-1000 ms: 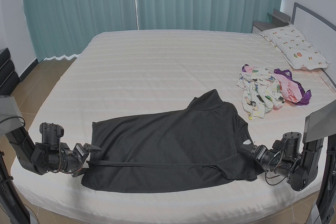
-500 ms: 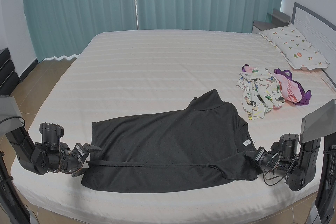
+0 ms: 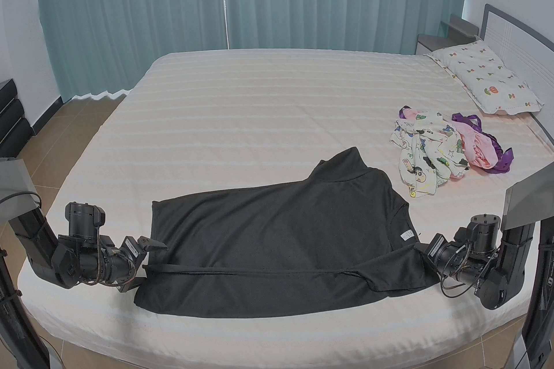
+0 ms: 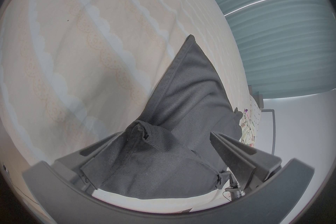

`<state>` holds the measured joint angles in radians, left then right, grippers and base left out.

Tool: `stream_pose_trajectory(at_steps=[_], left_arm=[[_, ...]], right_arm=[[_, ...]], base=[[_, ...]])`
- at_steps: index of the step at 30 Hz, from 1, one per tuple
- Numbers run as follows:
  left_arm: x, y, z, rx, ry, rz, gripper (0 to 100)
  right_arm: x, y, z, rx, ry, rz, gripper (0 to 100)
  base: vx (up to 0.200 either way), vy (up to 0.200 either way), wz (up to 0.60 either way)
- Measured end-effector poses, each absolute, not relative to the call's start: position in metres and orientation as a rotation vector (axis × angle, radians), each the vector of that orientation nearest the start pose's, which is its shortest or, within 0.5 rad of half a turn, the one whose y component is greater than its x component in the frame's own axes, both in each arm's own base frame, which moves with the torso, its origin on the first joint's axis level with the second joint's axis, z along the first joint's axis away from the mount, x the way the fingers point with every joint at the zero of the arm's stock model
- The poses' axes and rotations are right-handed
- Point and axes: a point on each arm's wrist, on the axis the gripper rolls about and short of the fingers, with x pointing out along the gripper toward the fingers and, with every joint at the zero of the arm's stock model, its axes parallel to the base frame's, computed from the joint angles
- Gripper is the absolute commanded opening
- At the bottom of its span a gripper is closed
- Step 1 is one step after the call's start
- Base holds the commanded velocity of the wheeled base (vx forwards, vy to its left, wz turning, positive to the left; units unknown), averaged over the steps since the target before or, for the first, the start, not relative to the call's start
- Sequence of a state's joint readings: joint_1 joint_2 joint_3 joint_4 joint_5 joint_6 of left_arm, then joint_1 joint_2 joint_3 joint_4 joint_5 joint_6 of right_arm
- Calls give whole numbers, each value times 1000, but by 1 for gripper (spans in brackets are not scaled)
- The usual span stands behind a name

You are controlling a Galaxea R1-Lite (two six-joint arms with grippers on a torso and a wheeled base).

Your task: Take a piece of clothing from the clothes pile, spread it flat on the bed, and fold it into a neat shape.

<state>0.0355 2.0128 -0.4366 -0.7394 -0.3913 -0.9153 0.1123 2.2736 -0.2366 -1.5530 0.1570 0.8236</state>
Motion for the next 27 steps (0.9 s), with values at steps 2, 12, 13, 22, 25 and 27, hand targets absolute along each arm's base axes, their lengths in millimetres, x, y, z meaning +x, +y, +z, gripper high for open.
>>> stream_pose_trajectory(at_steps=[2, 12, 13, 22, 25, 27], left_arm=[[271, 1, 21, -1030, 927, 66, 100], [271, 1, 22, -1030, 923, 66, 100], [271, 1, 23, -1030, 921, 65, 100], [267, -3, 40, -1046, 875, 45, 100], [262, -7, 47, -1043, 865, 23, 100], [258, -15, 50, -1029, 870, -3, 100]], right_arm=[[271, 34, -8, 814, 563, 50, 0], [271, 33, -8, 818, 572, 61, 100], [271, 33, -8, 818, 571, 61, 100], [271, 32, -7, 817, 565, 54, 100], [271, 32, -7, 818, 562, 52, 100], [271, 31, -7, 818, 560, 49, 100]], base=[[0, 0, 0], [0, 0, 0], [0, 0, 0], [0, 0, 0], [0, 0, 0], [0, 0, 0]])
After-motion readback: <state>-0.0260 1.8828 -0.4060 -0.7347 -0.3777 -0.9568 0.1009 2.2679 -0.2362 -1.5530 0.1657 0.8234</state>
